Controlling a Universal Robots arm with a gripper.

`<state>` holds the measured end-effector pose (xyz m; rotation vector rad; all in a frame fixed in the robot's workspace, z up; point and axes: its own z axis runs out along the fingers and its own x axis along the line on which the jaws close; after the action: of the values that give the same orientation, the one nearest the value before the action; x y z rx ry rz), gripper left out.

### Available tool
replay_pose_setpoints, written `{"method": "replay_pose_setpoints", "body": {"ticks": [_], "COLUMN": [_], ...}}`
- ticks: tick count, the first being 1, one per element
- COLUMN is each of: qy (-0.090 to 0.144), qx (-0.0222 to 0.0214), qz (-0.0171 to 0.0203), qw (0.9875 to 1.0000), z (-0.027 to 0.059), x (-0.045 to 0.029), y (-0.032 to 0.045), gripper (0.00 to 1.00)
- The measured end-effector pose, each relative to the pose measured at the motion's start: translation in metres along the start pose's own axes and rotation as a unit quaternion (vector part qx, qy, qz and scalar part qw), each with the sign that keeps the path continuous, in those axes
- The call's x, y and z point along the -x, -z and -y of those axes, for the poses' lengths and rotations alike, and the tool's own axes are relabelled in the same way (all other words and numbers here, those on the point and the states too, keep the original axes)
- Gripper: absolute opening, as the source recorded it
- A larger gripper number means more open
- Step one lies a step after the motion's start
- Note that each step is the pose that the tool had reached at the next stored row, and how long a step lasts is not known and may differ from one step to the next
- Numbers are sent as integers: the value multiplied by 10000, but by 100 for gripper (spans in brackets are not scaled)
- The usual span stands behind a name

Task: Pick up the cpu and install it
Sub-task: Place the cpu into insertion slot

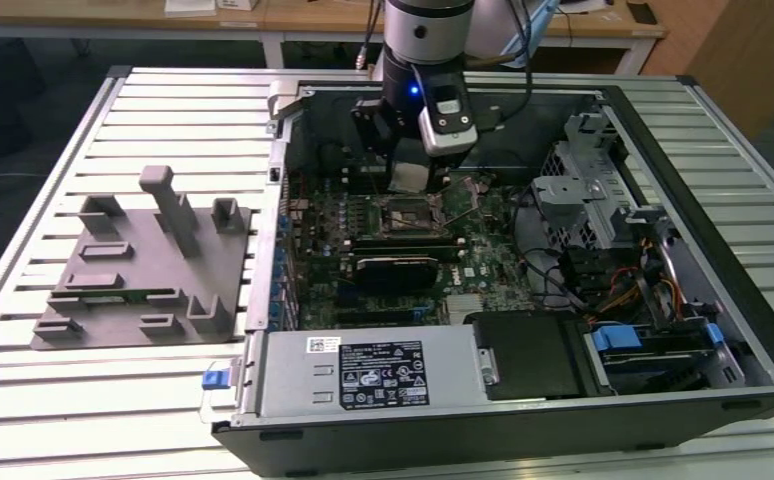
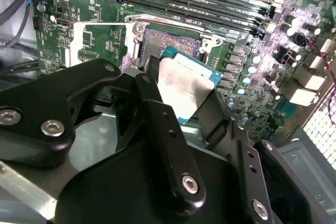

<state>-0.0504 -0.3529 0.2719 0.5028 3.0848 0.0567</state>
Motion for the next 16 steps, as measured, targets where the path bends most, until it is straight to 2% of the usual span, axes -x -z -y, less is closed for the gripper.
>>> {"method": "replay_pose_setpoints", "body": {"ticks": [5,9,13,16], "qy": [-222,-430,-698,-938], "qx": [-3,-5,-7,-10], "qz": [9,17,27,36], "qw": [9998,9991,9976,9956], "z": [0,0,0,0], "x": [0,0,0,0], "y": [0,0,-1,-1], "gripper": [54,54,54,54]}}
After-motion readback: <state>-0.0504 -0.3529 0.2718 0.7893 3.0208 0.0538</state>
